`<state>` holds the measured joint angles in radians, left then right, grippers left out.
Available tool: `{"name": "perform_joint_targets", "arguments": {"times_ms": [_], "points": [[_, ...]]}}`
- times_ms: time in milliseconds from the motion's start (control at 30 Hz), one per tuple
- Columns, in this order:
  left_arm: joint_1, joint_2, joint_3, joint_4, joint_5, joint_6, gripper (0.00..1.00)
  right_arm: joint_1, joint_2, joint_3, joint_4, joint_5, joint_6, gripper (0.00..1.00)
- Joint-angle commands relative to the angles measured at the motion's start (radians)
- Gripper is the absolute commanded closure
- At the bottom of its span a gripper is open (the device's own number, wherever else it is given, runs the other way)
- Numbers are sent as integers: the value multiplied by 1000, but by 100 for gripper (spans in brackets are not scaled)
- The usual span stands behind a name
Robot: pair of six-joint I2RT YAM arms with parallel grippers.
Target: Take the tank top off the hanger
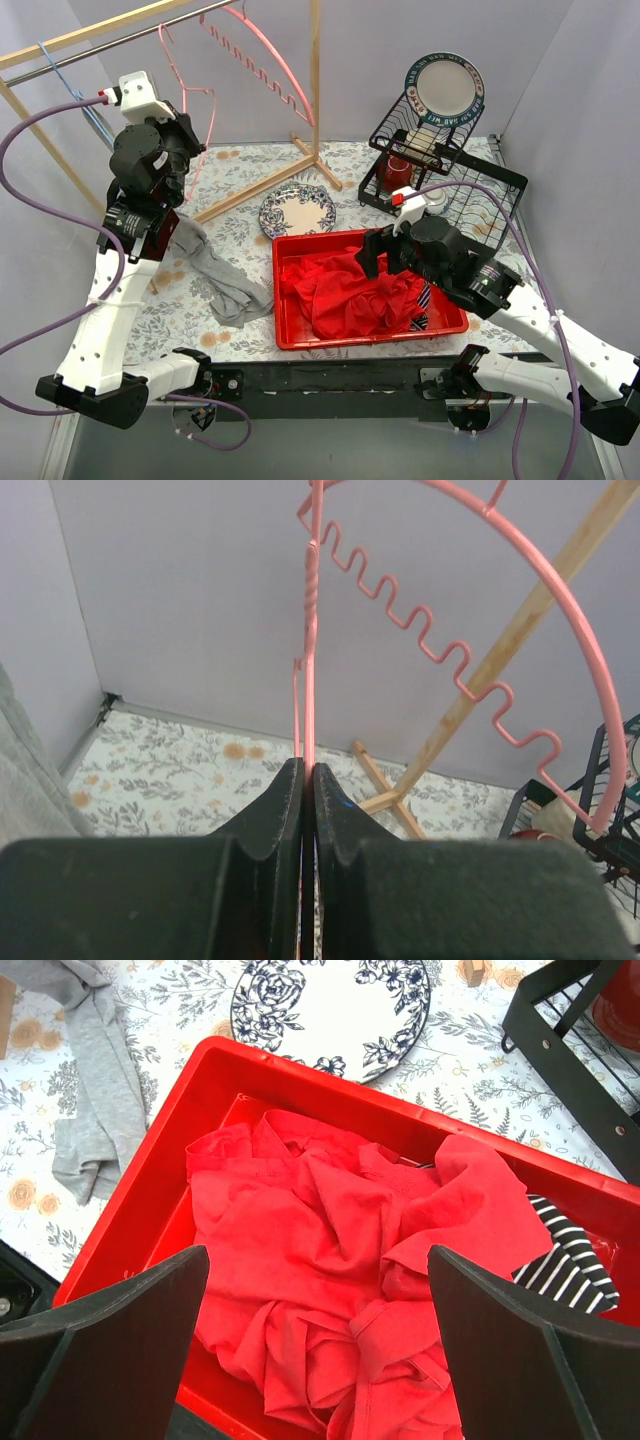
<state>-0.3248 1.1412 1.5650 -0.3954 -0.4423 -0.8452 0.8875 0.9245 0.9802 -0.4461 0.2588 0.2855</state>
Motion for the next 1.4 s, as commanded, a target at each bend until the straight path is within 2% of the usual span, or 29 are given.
{"name": "perform_joint_targets", "arguments": {"times_ms": [0, 200, 433, 567, 733, 967, 1033, 1067, 1200, 1267, 1300, 1367], "points": [[-2, -8, 56, 113, 5, 61, 100, -1, -19, 52, -11, 2, 4, 2], [-3, -11, 55, 194, -1, 112, 100, -1, -30, 51, 18, -15, 4, 2], [-2, 60, 67, 233, -74, 181, 100, -1, -44, 28, 41, -46, 3, 2], [-2, 83, 29, 370, -148, 262, 100, -1, -64, 6, 53, -61, -2, 2], [-2, 152, 46, 389, -161, 282, 100, -1, -90, -11, 56, -59, -6, 1], [-3, 195, 50, 319, -150, 258, 100, -1, -98, -14, 53, -75, -19, 2], [-3, 171, 50, 284, -133, 235, 87, -1, -93, 0, 49, -89, -22, 2], [-2, 155, 41, 248, -125, 222, 61, -1, -87, 6, 43, -92, -22, 2], [-2, 68, 30, 192, -50, 186, 28, -1, -73, 26, 46, -125, -25, 1], [-2, 51, 67, 114, -1, 167, 20, -1, -66, 32, 50, -135, -26, 2], [-2, 51, 114, 83, 13, 164, 11, -1, -64, 32, 55, -142, -25, 1], [-2, 51, 154, -6, 25, 156, 9, -1, -59, 26, 64, -148, -23, 2]]}}
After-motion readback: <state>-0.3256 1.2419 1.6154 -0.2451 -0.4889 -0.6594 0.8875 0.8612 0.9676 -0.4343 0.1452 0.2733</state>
